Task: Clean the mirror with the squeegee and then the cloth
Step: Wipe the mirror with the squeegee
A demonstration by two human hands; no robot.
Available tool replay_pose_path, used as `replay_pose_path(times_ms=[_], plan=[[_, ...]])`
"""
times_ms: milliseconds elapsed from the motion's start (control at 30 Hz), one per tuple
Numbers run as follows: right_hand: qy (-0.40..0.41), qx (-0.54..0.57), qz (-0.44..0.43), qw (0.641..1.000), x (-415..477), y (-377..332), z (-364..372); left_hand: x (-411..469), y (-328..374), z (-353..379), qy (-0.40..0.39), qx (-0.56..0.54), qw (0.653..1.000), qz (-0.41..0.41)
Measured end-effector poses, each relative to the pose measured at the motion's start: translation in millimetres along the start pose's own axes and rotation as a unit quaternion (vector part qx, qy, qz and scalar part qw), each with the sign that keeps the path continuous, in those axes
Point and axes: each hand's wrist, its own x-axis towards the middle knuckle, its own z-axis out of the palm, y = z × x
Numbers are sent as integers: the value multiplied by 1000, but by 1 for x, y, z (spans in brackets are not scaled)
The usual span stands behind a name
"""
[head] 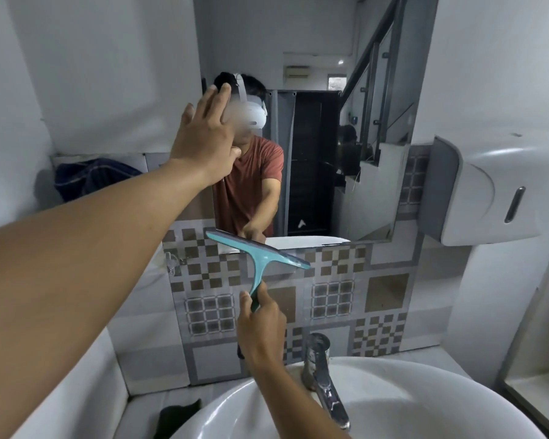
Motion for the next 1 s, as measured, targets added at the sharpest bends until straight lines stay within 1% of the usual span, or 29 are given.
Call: replay_pose_path(times_ms=[100,233,367,467,533,667,733,833,900,1000], plan=[[-7,-66,-13,998,-1,4,-7,0,1,0,-1,-2,1000,-3],[-5,-126,-24,992,0,10,-17,1,1,1,7,2,1000,-1],[-3,-212,-45,976,-2,15,-33,-3,3,3,11,8,1000,-7],[-20,-243,-70,967,-6,16,-48,-13,7,6,11,12,1000,-2],[-45,-251,-87,963,-7,15,-63,-27,10,9,4,2,1000,-5],[-119,-275,-85,950,-1,4,-103,-69,29,9,-42,-62,997,-10],[-155,-268,-78,948,3,-6,-126,-93,45,4,-83,-136,987,-7],[-183,-249,-56,949,11,-24,-160,-125,74,-12,-172,-263,949,-3],[-206,-247,-44,946,17,-36,-177,-142,92,-22,-216,-306,927,10],[-252,-250,-44,934,24,-57,-195,-157,115,-32,-254,-340,905,31]])
